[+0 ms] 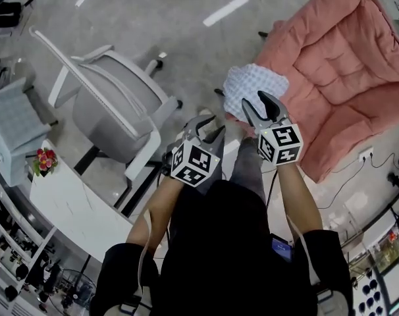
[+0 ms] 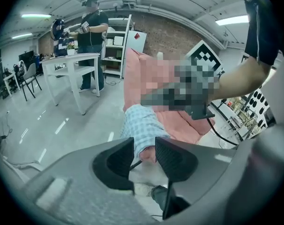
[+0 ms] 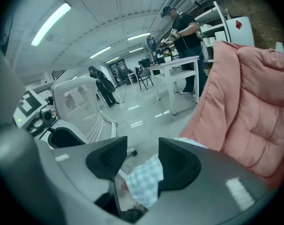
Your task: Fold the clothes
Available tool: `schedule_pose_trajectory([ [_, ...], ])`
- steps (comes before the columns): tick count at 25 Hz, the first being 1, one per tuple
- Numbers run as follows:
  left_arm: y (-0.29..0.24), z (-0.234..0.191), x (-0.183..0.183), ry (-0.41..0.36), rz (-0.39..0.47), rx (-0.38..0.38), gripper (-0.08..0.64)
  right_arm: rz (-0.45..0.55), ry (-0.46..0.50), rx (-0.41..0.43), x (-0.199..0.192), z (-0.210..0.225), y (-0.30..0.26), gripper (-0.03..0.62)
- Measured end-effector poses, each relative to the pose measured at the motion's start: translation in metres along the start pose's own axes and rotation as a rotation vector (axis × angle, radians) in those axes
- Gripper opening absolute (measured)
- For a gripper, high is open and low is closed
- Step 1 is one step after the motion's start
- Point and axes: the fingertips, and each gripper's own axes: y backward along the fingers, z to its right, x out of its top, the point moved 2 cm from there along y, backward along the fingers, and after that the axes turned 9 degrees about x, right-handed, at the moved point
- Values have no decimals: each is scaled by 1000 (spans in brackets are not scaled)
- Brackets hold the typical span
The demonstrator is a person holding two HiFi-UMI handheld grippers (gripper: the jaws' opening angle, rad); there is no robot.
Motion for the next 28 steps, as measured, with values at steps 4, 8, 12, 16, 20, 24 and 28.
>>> schedule_pose_trajectory([
  [4, -22, 27, 10, -21, -20, -11, 149, -6, -43, -36, -19, 38, 31, 204],
  [8, -44, 52, 13, -3, -34, 14, 149, -33, -51, -34, -35, 63, 53, 199],
  [12, -61, 76, 9, 67, -57, 54, 149, -61, -40, -9, -44, 84, 72, 196],
  [16, -80, 88, 1, 112, -74, 125, 149, -80, -36, -4, -51, 117, 81, 195],
  [20, -102, 105, -17, 113, -118, 201, 149, -128, -24, 24, -66, 144, 83, 190],
  [24, -125, 127, -34, 232, -141, 185, 150, -165, 12, 54, -81, 155, 82, 187],
  [28, -137, 139, -51, 332, -129, 194, 160, -186, 25, 76, -100, 150, 84, 186],
])
